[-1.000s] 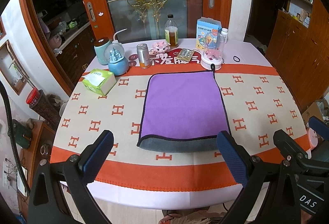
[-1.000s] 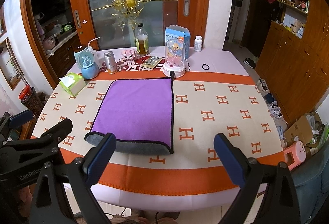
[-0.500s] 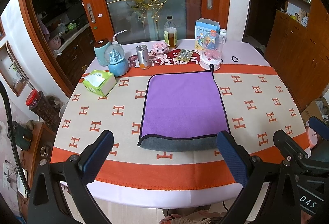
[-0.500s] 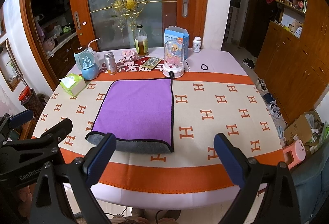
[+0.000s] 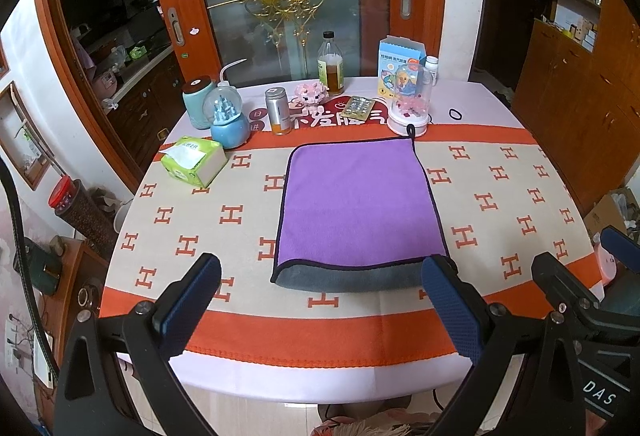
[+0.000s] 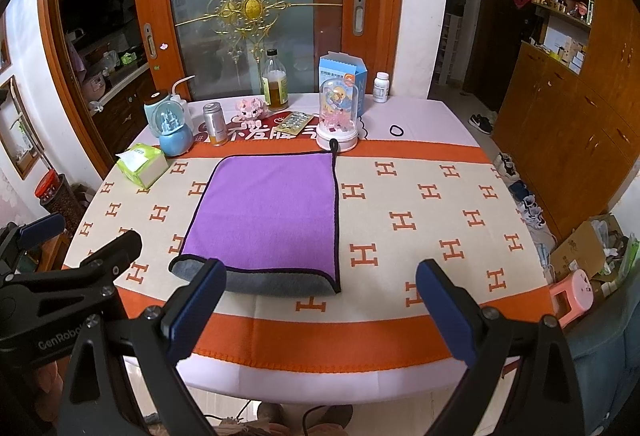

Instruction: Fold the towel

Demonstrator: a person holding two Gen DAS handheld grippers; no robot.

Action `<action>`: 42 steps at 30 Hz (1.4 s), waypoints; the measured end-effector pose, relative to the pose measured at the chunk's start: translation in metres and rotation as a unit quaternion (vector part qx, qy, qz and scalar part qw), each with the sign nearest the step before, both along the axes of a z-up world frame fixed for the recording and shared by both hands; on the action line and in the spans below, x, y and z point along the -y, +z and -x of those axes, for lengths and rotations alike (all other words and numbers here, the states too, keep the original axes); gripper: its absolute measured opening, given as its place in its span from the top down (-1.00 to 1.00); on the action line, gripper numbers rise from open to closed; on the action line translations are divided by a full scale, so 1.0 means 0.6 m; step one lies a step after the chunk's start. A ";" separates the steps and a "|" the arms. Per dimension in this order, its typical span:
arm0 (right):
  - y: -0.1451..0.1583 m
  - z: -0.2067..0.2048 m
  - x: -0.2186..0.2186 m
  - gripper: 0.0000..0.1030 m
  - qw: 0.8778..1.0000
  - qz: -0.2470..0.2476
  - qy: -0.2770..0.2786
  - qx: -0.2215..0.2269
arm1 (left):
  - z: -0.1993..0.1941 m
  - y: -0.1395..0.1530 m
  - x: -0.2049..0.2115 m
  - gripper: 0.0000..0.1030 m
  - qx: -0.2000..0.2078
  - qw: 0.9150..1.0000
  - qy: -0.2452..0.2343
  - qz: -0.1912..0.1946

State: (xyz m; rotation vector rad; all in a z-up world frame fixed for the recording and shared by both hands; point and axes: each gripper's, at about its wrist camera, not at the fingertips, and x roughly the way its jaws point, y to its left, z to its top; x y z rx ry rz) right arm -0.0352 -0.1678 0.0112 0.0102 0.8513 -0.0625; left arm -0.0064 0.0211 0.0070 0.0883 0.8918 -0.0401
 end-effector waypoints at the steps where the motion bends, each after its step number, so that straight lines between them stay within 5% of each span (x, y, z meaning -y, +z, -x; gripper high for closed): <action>1: 0.001 0.000 0.000 -0.87 1.000 0.000 0.000 0.001 | 0.005 0.007 0.009 -0.94 0.001 1.000 0.000 -0.001; 42: -0.027 0.014 -0.066 -0.87 0.998 0.011 -0.058 0.002 | -0.012 -0.022 -0.041 -0.94 0.002 0.998 -0.061 0.020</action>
